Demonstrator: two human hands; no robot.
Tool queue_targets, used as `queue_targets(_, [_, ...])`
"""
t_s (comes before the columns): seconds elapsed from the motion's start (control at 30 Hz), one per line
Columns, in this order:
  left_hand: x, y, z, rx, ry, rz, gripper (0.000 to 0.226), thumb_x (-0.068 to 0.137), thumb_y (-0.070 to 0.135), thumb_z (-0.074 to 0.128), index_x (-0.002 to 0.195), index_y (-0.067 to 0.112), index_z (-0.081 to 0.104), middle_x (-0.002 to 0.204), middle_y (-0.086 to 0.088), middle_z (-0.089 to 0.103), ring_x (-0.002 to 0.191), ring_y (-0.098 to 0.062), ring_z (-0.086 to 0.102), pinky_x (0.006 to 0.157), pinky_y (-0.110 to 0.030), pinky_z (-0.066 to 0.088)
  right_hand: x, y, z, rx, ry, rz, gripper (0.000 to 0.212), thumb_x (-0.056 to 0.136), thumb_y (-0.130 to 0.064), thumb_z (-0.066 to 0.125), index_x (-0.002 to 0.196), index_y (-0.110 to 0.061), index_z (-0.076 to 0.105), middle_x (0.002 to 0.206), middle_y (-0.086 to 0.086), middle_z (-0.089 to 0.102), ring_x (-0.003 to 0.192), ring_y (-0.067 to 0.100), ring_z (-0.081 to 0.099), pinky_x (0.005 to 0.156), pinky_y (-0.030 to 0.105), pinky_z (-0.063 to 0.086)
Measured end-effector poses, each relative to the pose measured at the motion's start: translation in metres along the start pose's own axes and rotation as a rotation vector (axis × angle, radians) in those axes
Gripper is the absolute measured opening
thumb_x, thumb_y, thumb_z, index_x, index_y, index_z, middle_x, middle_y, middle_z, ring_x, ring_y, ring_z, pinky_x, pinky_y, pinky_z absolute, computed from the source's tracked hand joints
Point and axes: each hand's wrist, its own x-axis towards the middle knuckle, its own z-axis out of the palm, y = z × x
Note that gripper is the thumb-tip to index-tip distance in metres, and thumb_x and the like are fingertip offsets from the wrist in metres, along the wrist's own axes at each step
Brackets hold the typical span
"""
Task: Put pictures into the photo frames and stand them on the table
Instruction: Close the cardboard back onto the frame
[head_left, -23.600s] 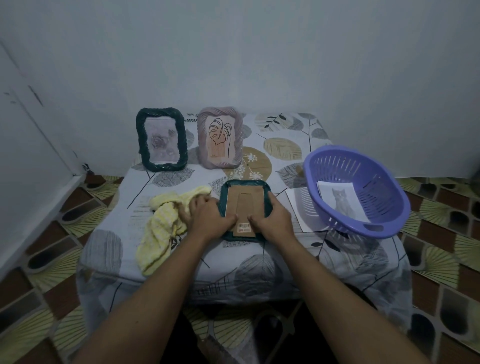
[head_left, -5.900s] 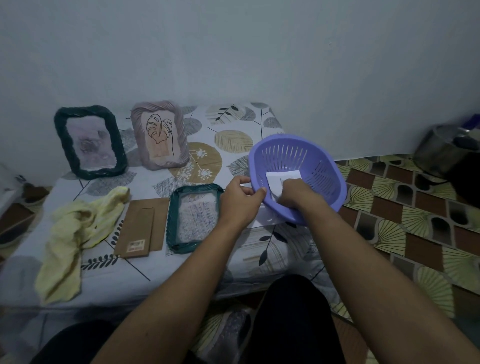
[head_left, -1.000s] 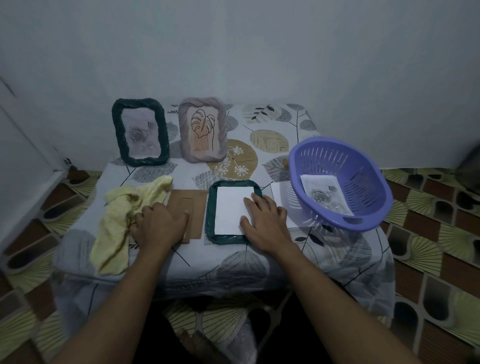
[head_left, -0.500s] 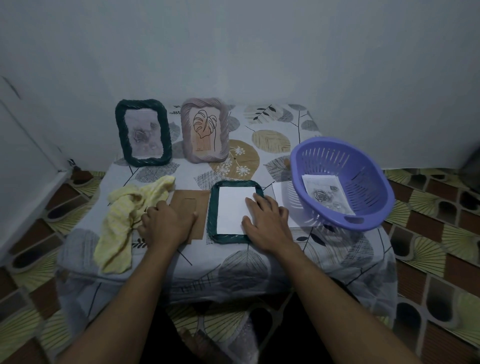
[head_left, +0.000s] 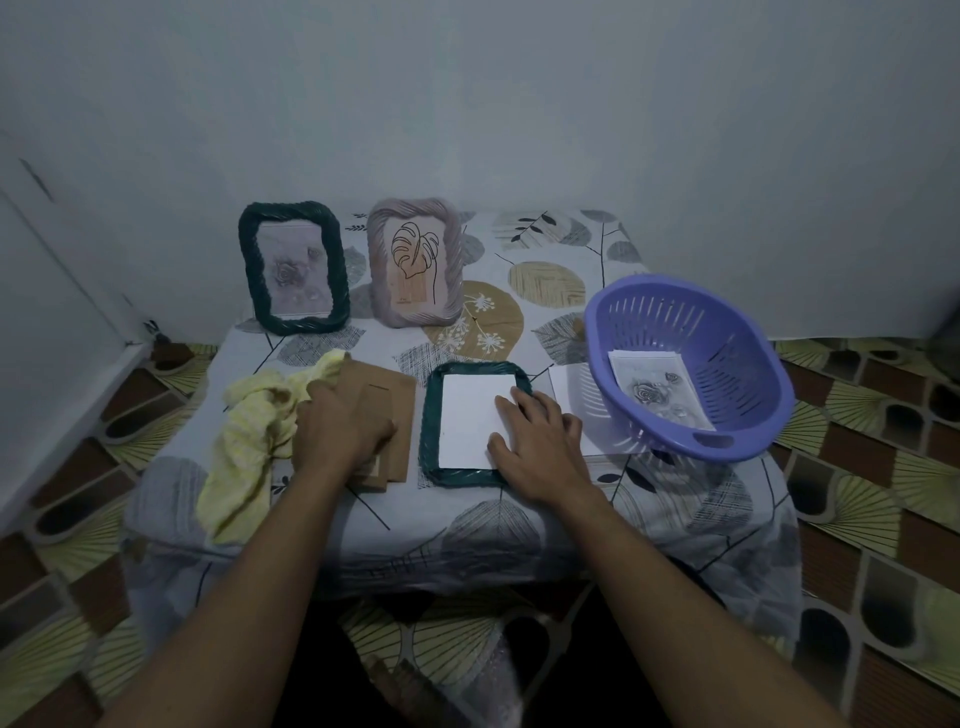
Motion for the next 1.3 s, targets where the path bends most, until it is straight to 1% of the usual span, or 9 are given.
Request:
queue_targets(0.17, [-0.016,0.005,-0.008,-0.072,0.087,0.122,0.082,0.067,0.029,0.083,0.133,0.016,0.036,0.115,-0.010,0.060,0.097,-0.035,0.061,0.076,-0.039,0.048,0.000,0.001,0.000,0.005,0.004,-0.005,0.062,0.096,-0.048,0.033,0.153,-0.024,0.031,0.164,0.002,0.020,0.150,0.022,0.009,0.115,0.051,0.013])
queue_targets(0.3, [-0.023,0.016,-0.006,-0.313,0.076,0.175,0.081,0.067,0.028,0.085,0.131,0.017,0.038,0.120,-0.009,0.062,0.099,-0.030,0.062,0.087,-0.043,0.054,-0.002,0.000,-0.001,0.078,0.031,-0.008,0.062,0.093,-0.049,0.032,0.152,-0.030,0.033,0.164,0.001,0.022,0.149,0.022,0.012,0.114,0.050,0.014])
queue_targets(0.53, [-0.037,0.041,0.014,-0.593,-0.128,0.180,0.077,0.073,0.032,0.086,0.133,0.016,0.041,0.121,-0.003,0.060,0.105,-0.023,0.063,0.094,-0.045,0.053,-0.006,-0.003,-0.013,0.494,0.326,0.098,0.042,0.093,-0.040,0.036,0.120,-0.031,0.066,0.125,-0.009,0.062,0.125,0.014,0.043,0.094,0.033,0.019])
queue_targets(0.67, [-0.047,0.057,0.028,-0.596,-0.155,0.209,0.055,0.088,0.024,0.073,0.135,0.015,0.045,0.116,0.000,0.060,0.106,-0.021,0.062,0.097,-0.044,0.052,-0.003,-0.008,-0.022,0.876,0.200,0.184,0.025,0.100,-0.044,0.044,0.100,-0.034,0.067,0.094,-0.017,0.071,0.098,0.006,0.063,0.102,0.047,0.043])
queue_targets(0.73, [-0.051,0.063,0.035,-0.584,-0.169,0.224,0.046,0.094,0.021,0.063,0.136,0.015,0.046,0.122,-0.002,0.062,0.108,-0.021,0.061,0.098,-0.042,0.051,-0.001,-0.010,-0.028,0.978,0.159,0.210,0.015,0.100,-0.035,0.055,0.106,-0.028,0.067,0.092,-0.008,0.072,0.087,0.006,0.066,0.092,0.040,0.054])
queue_targets(0.83, [-0.055,0.067,0.040,-0.516,-0.195,0.255,0.042,0.093,0.020,0.061,0.133,0.016,0.052,0.123,-0.002,0.065,0.106,-0.021,0.063,0.095,-0.039,0.052,0.002,-0.008,-0.037,0.921,0.199,0.269,0.014,0.096,-0.026,0.063,0.109,-0.020,0.065,0.084,-0.005,0.070,0.081,0.009,0.068,0.070,0.021,0.052])
queue_targets(0.9, [-0.054,0.066,0.040,-0.429,-0.176,0.279,0.035,0.087,0.022,0.067,0.121,0.017,0.061,0.113,0.000,0.069,0.100,-0.020,0.065,0.091,-0.036,0.053,0.004,-0.004,-0.038,0.860,0.197,0.316,0.018,0.094,-0.027,0.067,0.111,-0.020,0.064,0.081,-0.006,0.070,0.080,0.009,0.069,0.067,0.021,0.050])
queue_targets(1.07, [-0.056,0.058,0.039,-0.345,-0.115,0.289,0.042,0.079,0.024,0.081,0.117,0.013,0.069,0.102,0.001,0.071,0.086,-0.012,0.061,0.078,-0.021,0.044,0.005,0.007,-0.024,0.693,0.132,0.406,0.017,0.083,-0.045,0.075,0.092,-0.033,0.069,0.082,-0.007,0.074,0.086,0.015,0.071,0.090,0.045,0.055])
queue_targets(1.3, [-0.055,0.050,0.046,-0.265,-0.090,0.337,0.045,0.075,0.029,0.084,0.114,0.010,0.070,0.106,-0.006,0.074,0.089,-0.017,0.066,0.080,-0.022,0.046,-0.001,0.000,-0.031,0.477,0.164,0.445,0.030,0.088,-0.048,0.070,0.111,-0.029,0.073,0.100,-0.009,0.075,0.104,0.014,0.062,0.100,0.036,0.033])
